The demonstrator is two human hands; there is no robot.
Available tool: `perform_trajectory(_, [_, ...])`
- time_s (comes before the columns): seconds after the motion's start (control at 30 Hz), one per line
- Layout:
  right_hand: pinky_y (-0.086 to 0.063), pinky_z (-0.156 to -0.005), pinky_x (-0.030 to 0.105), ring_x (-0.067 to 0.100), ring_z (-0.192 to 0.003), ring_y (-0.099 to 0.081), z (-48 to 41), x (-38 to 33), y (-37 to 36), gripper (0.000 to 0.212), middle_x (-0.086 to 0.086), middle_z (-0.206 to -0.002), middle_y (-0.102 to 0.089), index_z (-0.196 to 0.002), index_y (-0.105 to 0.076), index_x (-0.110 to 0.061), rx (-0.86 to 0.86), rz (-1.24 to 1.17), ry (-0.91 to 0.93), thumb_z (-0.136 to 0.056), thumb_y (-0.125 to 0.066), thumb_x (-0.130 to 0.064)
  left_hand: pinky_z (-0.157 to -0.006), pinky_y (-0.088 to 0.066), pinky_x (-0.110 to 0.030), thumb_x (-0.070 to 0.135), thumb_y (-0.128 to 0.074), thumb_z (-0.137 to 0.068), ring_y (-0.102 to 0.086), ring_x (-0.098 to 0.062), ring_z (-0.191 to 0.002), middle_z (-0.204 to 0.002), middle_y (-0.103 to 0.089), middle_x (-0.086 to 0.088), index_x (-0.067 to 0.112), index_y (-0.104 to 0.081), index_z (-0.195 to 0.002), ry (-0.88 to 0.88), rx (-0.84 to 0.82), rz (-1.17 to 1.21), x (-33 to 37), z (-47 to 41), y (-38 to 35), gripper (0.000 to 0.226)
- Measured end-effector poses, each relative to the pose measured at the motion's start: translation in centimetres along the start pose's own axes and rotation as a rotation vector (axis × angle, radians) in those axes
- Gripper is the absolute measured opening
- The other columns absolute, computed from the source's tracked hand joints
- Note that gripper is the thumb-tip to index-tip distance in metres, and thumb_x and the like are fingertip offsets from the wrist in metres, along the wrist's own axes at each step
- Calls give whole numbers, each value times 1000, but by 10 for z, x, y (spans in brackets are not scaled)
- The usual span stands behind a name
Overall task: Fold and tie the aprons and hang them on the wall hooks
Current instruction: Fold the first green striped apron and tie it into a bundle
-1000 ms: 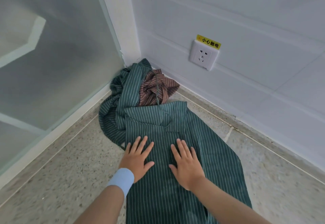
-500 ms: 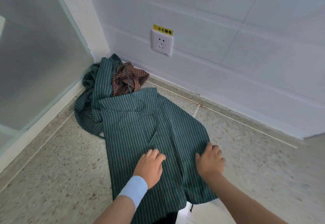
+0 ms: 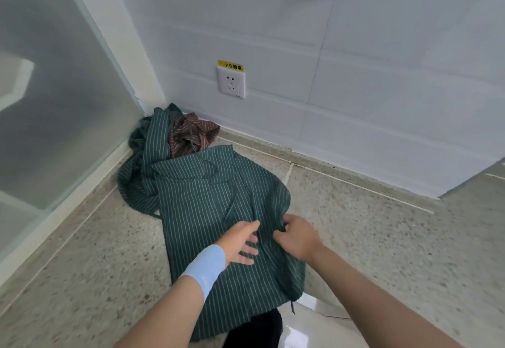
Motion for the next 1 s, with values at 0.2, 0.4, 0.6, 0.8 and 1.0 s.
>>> perform_trajectory(0.2, [-51, -71, 29, 16, -85, -65, 28, -77, -45, 17, 0, -94, -67, -99, -62, -26, -429, -79, 247, -86, -68, -35, -87, -55, -52, 68, -57, -85, -61, -38, -118, -138, -55, -12, 24, -52, -134, 95, -224, 446, -19, 32, 22, 66])
perform_trajectory(0.4, [-52, -76, 26, 13, -82, -64, 19, -74, -91, 30, 2, -105, -69, -114, -71, -21, -490, -34, 192, -96, -48, -18, -80, -56, -41, 31, -69, -90, -67, -22, -89, -100, -69, -6, 14, -63, -108, 66, 320, 49, -81, 39, 81, 25])
perform_trajectory(0.6, [-45, -80, 17, 13, -96, -61, 0, -51, -105, 39, 3, -135, -57, -135, -57, -22, -443, 144, 193, -99, -45, -12, -59, -51, -28, 24, -53, -95, -57, -17, -67, -76, -55, 1, 14, -57, -86, 256, 439, -773, -101, 35, 108, 14])
perform_trajectory(0.8, [-53, -89, 33, 22, -108, -63, -45, -44, -69, 35, 4, -129, -58, -133, -55, -20, -5, 242, 135, -101, -43, -16, -75, -46, -29, 29, -60, -90, -55, -21, -104, -109, -51, 0, 19, -53, -110, -124, 617, -1049, -39, 16, 104, 23])
perform_trajectory(1.0, [-41, -72, 34, 27, -107, -59, -76, -14, -55, 34, 8, -126, -51, -129, -45, -14, -13, 526, -72, -102, -41, -35, -101, -44, -41, 34, -53, -97, -33, -24, -133, -153, -25, 1, 29, -40, -146, -207, 388, -1176, -28, -32, 82, 51])
Point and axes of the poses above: each hand's wrist, its own z-axis away from the middle knuckle, its own y-axis out of the back of the hand, x = y × z, the point moved 6 cm from there along -z, towards the middle knuckle
